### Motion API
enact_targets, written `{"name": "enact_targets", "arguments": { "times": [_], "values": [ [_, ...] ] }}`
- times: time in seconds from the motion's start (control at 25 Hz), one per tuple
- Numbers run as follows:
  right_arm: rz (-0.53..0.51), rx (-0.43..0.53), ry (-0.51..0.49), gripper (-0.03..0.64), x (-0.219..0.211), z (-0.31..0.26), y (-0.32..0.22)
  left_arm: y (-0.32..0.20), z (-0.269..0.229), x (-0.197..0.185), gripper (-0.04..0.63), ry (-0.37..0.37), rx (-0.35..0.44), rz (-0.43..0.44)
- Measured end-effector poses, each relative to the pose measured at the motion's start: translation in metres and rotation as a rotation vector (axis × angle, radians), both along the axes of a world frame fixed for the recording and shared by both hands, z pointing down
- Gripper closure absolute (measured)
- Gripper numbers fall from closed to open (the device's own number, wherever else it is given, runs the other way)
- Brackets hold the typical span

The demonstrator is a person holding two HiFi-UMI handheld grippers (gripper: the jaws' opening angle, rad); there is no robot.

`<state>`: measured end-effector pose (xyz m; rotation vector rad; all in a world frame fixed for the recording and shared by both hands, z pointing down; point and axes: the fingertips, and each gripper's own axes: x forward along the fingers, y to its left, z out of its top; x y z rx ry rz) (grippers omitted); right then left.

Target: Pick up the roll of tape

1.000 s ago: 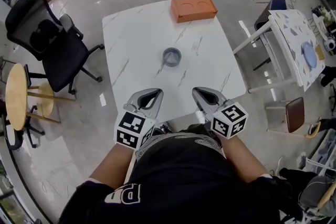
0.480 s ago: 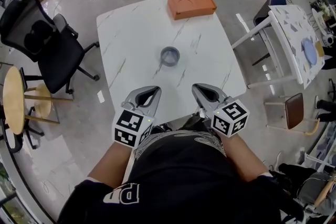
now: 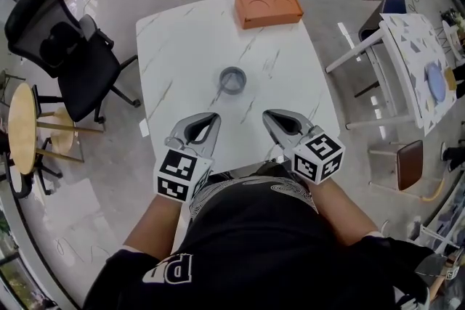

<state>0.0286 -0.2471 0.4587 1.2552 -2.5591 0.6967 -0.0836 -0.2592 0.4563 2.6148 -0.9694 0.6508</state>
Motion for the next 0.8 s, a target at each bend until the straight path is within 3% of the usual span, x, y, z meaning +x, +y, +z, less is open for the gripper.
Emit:
{"name": "enact_targets", "arguments": {
  "times": [0.08,0.24,0.8],
  "values": [
    [-0.009,-0.001,-0.004,0.621,0.005,0.001,-0.003,-0.002,0.004,0.004,0.531,-0.014,-0.005,-0.009],
    [-0.027,0.002,-0.017,0.621,0.010,0.001,-0.006,-0.004,0.005,0.011,0.454,-0.060,0.001,-0.011],
    [-0.021,-0.002,-0.051,0.621,0.030,0.004,-0.010,-0.025,0.022,0.030,0.454,-0.177,0.023,0.001]
  ]
}}
